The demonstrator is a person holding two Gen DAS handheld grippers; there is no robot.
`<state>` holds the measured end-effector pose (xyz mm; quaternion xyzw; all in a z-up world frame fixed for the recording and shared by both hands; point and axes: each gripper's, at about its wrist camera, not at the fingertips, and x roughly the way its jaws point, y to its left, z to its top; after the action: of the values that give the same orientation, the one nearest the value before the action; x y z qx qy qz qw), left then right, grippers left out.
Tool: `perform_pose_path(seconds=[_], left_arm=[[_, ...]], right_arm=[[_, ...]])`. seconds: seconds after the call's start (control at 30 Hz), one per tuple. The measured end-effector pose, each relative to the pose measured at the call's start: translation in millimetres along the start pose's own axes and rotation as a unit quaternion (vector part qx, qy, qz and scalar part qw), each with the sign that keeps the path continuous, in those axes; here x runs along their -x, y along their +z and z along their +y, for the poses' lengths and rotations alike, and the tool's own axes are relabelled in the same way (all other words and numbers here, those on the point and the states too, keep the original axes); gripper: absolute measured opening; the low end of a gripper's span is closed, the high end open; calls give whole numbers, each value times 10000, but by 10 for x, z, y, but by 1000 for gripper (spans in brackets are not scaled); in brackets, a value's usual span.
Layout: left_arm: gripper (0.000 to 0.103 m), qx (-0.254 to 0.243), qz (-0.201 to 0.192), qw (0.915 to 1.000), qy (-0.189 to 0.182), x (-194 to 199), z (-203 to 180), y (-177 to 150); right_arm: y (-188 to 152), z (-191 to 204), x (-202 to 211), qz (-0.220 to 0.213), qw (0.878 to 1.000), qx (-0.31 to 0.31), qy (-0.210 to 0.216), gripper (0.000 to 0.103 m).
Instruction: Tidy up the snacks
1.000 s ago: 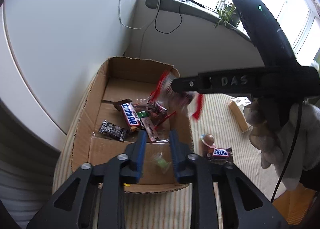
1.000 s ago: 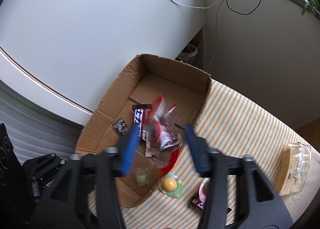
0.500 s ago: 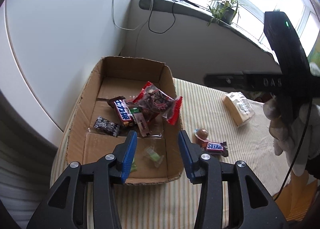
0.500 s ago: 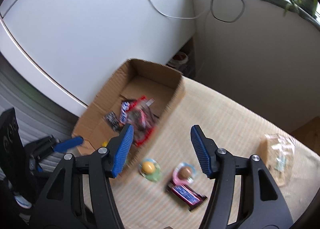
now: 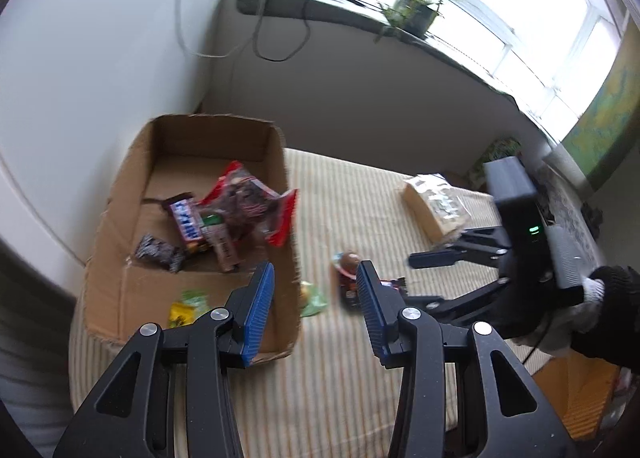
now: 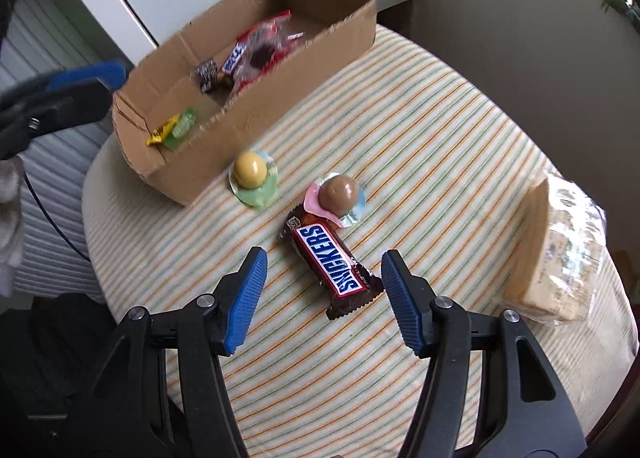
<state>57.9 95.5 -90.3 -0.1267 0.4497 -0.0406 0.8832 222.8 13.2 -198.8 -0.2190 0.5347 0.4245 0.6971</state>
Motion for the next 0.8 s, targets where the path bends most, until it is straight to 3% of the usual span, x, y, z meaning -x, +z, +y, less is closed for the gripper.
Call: perform_pose_path(seconds=[0.27,0.37,0.57,0.8], left_arm=[[41,-169,199,9991,-345,-203,-242,52],[41,-191,287,9987,-374,-279,-278,42],[41,-257,443,9977,-448,-409,-381,30],[41,-311,732,9959,-425,-751,-610,59]], right_arm=[[41,-49,-215,34,9997,47,253,61],[27,-45,-323,125,9996,90,230,48],[-49,-101,-401,36,9993,-157,351,35],[-310,-338,-286,1,9965,-675,483,30]])
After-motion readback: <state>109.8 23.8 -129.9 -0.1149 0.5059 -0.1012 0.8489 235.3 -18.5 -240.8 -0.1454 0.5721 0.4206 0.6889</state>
